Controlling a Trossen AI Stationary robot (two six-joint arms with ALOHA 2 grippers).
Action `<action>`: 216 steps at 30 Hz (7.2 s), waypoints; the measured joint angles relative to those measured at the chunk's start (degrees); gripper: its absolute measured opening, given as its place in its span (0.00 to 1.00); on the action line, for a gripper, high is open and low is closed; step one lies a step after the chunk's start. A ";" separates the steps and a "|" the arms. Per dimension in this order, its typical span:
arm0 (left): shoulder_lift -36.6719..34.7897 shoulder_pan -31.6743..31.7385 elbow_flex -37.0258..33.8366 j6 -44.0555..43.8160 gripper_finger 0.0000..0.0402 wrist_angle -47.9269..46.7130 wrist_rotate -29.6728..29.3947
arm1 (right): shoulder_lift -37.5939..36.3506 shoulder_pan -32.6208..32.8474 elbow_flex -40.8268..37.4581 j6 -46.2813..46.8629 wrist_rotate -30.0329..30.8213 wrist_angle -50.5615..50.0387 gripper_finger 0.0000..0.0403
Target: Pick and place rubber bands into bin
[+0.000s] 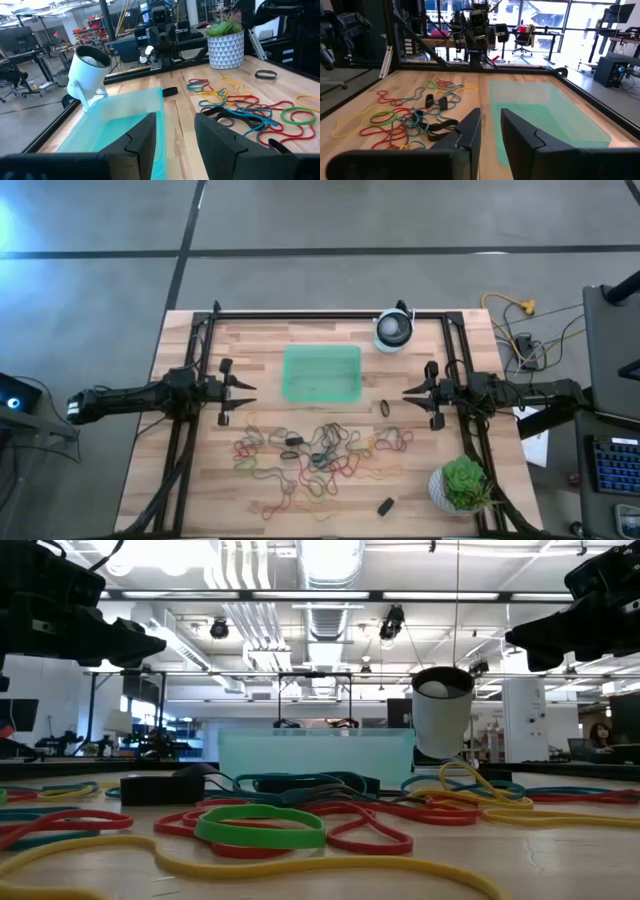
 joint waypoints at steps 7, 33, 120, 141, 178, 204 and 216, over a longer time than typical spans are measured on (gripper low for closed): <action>0.00 0.00 0.00 0.02 0.30 0.00 0.01 | -0.02 0.00 0.00 0.00 0.00 0.00 0.17; 0.00 -0.02 0.00 0.02 0.30 0.00 0.00 | -0.02 -0.01 -0.01 -0.38 0.00 0.00 0.17; 24.99 -4.14 0.30 -15.92 0.30 33.64 13.23 | 46.64 18.13 24.54 -6.90 10.09 2.26 0.17; 41.19 -8.89 36.60 -8.58 0.30 -27.58 2.34 | 54.69 20.01 38.88 18.29 21.84 -37.55 0.17; 46.12 -31.91 32.97 -28.30 0.30 -24.02 -18.45 | 73.20 14.09 29.31 10.29 20.06 -16.92 0.17; 46.12 -31.91 32.83 -28.55 0.30 -24.02 -19.13 | 76.96 11.62 28.49 15.28 15.43 -16.95 0.03; 46.12 -31.87 32.83 -28.54 0.30 -24.00 -19.59 | 75.13 11.62 36.75 7.00 18.78 -16.50 0.02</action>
